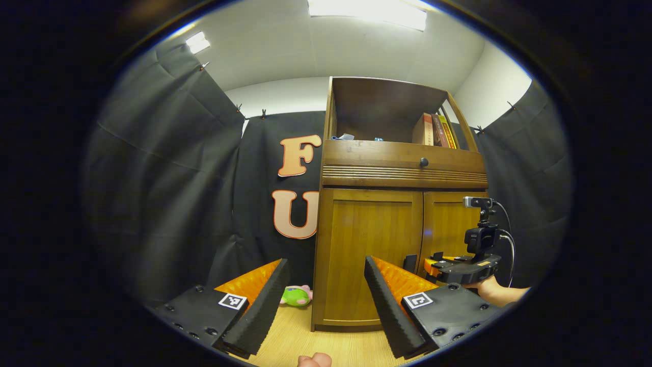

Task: Open the right door of the double-door shoe cabinet with the right hand, and open the left door with the left hand.

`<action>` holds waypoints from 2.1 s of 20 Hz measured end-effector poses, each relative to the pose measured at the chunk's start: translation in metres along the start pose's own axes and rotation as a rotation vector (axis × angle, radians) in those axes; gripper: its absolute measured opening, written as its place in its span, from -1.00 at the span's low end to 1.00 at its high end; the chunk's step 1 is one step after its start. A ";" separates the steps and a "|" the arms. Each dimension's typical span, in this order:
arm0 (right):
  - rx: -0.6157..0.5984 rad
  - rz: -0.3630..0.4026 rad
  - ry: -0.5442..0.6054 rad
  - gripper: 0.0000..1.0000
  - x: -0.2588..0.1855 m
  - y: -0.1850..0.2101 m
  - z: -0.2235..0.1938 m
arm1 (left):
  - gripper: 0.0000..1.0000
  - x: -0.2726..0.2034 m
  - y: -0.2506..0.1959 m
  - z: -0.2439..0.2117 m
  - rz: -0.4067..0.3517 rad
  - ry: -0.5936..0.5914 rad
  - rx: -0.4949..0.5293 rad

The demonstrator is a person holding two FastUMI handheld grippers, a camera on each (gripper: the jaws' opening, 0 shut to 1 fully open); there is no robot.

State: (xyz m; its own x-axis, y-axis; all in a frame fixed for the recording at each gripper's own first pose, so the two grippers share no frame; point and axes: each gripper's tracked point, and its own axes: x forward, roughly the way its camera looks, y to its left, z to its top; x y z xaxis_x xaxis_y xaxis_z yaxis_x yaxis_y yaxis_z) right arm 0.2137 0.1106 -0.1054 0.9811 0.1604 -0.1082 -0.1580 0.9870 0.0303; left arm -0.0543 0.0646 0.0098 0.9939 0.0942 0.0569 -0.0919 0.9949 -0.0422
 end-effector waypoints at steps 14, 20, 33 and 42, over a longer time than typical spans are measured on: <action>0.006 0.086 0.040 -0.47 -0.020 -0.002 -0.004 | 0.92 0.000 0.013 -0.001 0.041 0.024 0.009; 0.055 0.110 0.050 -0.46 -0.061 -0.005 -0.001 | 0.94 -0.008 -0.002 -0.001 0.023 0.028 0.022; 0.009 0.018 0.098 -0.64 -0.189 -0.082 -0.006 | 0.93 0.010 -0.052 -0.033 0.007 0.075 0.030; 0.040 -0.097 0.065 -0.73 -0.231 -0.145 0.000 | 0.94 0.023 -0.091 -0.031 -0.055 0.050 0.028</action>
State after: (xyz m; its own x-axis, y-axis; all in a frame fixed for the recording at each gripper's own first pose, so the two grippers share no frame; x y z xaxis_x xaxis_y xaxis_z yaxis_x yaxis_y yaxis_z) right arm 0.0103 -0.0695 -0.0848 0.9821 0.0660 -0.1762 -0.0570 0.9968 0.0559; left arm -0.0214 -0.0246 -0.0161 0.9992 0.0383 0.0085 -0.0382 0.9992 -0.0125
